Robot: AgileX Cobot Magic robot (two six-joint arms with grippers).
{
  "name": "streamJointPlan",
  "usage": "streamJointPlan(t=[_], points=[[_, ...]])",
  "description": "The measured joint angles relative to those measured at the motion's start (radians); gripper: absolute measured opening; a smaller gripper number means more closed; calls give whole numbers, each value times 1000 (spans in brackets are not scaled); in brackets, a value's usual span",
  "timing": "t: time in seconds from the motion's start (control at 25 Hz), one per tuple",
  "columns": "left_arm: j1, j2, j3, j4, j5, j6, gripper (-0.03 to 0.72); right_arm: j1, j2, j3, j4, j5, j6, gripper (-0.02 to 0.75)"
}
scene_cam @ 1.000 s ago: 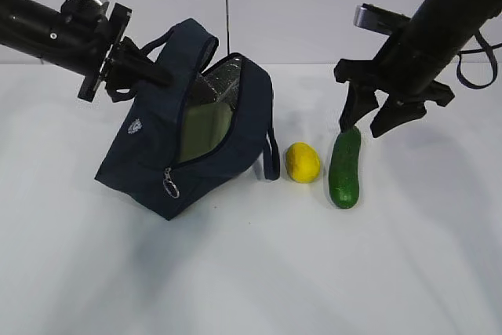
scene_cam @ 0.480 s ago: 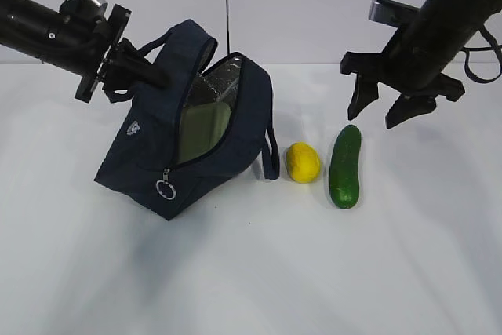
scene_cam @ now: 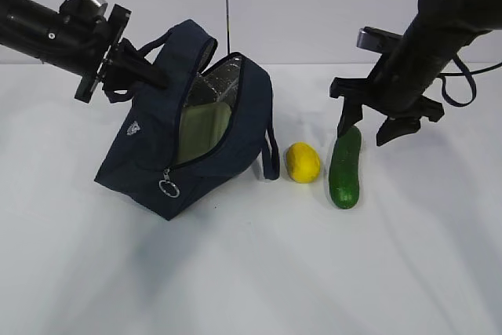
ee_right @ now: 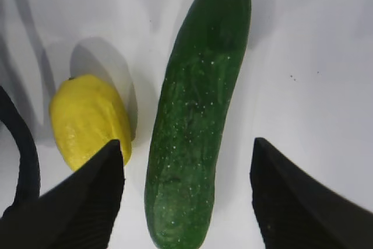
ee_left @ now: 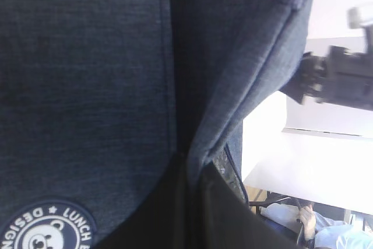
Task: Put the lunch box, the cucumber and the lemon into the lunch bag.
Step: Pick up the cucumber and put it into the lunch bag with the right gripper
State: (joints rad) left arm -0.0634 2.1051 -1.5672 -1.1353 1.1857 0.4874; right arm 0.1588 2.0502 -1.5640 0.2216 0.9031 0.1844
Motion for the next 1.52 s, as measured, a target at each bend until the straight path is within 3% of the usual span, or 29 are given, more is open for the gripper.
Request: streamJointPlan(t=[0.92, 1.28, 1.52], points=[[0, 0, 0, 2, 1, -1, -8, 6, 186, -86, 6, 13, 11, 525], [0, 0, 0, 4, 1, -1, -8, 6, 186, -89, 8, 51, 17, 368], [0, 0, 0, 16, 1, -1, -8, 6, 186, -155, 8, 214, 17, 354]])
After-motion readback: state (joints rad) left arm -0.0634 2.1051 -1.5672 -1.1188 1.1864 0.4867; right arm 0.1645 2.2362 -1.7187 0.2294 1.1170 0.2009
